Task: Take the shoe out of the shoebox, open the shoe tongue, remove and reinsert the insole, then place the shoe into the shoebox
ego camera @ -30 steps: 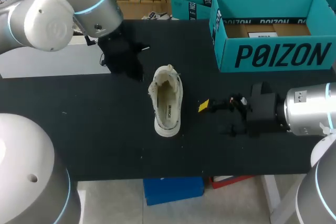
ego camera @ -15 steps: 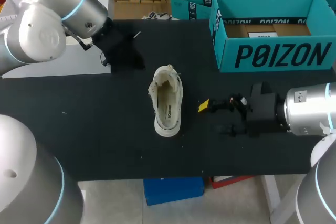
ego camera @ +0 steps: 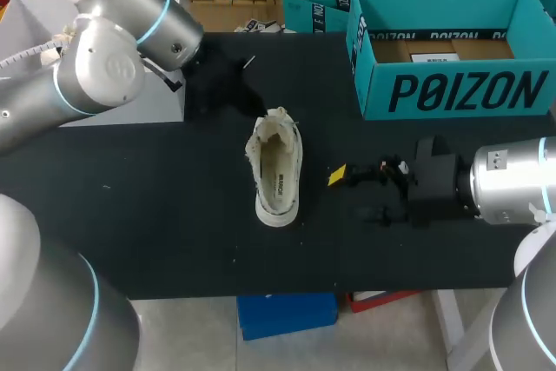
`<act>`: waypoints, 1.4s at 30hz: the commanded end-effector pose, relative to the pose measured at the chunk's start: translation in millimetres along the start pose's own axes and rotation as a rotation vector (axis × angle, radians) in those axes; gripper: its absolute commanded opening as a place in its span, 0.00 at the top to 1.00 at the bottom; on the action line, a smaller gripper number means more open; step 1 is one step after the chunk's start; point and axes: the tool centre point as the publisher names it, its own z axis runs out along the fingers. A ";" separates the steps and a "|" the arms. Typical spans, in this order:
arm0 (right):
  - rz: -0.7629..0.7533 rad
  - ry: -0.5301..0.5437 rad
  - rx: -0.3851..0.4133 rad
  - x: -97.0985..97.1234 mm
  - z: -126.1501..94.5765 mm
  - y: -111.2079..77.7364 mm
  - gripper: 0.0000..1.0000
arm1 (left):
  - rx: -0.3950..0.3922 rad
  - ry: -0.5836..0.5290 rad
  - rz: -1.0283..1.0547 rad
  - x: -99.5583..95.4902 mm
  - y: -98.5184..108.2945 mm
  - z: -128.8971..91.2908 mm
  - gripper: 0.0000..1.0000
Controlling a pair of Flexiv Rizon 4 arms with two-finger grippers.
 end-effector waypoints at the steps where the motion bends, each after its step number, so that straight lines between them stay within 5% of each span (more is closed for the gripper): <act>1: 0.000 0.001 0.000 0.0 -0.1 0.1 0.00 | 0.034 -0.006 0.003 -1.5 -1.5 19.2 1.00; 19: 0.000 0.001 0.000 0.0 -0.1 0.1 0.00 | 0.136 0.002 -0.021 30.3 -41.6 25.6 1.00; 32: 0.000 0.001 0.000 0.0 -0.1 0.1 0.00 | 0.083 0.055 0.044 30.3 -29.5 1.6 1.00; 42: 0.000 0.001 0.000 0.0 -0.1 0.1 0.00 | 0.073 0.181 0.176 27.7 -41.8 19.7 1.00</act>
